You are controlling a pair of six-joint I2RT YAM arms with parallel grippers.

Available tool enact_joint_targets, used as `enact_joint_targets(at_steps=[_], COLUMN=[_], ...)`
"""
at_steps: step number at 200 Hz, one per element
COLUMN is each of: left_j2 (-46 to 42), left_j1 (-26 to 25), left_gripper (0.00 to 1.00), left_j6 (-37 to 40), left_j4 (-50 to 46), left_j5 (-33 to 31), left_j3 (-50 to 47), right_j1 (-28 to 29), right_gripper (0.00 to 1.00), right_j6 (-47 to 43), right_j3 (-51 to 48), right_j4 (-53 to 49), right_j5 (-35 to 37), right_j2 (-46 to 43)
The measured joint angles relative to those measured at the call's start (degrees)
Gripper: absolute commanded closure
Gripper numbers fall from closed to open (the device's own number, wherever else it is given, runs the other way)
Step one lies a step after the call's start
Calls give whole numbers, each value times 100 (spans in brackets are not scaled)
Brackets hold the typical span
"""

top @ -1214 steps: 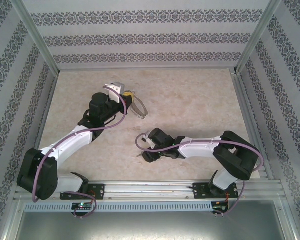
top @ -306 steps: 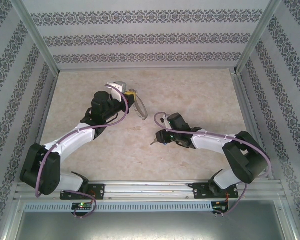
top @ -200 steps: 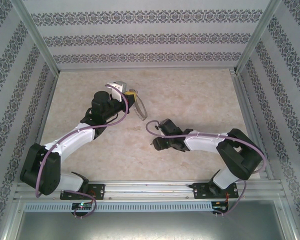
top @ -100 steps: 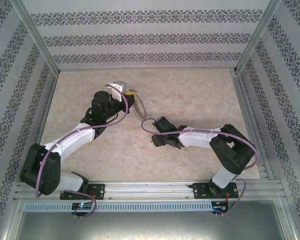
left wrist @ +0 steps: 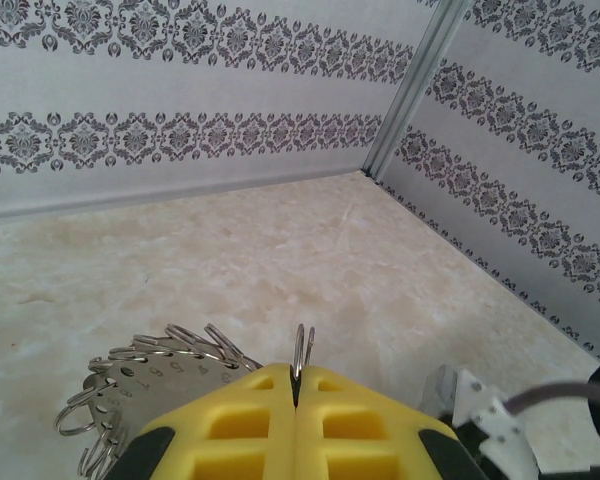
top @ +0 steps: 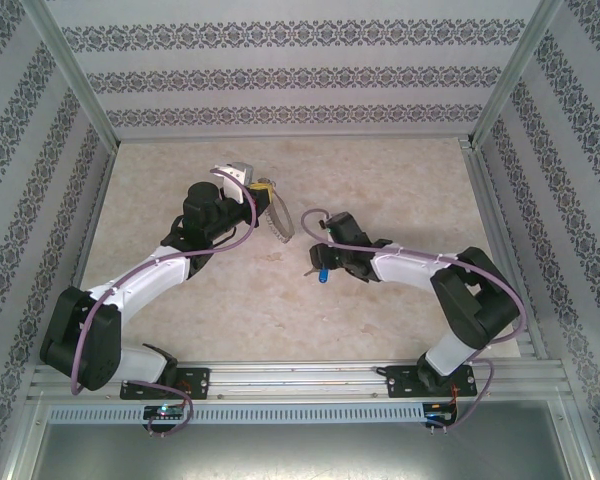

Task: Put the keys on the keyring

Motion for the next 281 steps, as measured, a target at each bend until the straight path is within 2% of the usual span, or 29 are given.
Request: enact_joint_targets(at_steps=[53, 103, 181, 281], left_j2=[0, 0, 2, 96], left_j1=[0, 0, 0, 0], left_gripper=[100, 100, 100, 100], left_j6=[-20, -42, -42, -44], left_j4=[0, 0, 4, 52], left_j5=[0, 0, 0, 0], left_j3=[0, 0, 0, 0], right_j1=[-151, -166, -201, -199], right_gripper=[50, 52, 58, 66], right_j6=[24, 83, 247, 350], right_j3=[-4, -44, -579, -828], right_j4=[223, 439, 911, 962], right_j5=[-658, -896, -1088, -1602], right_j2=[203, 588, 295, 92])
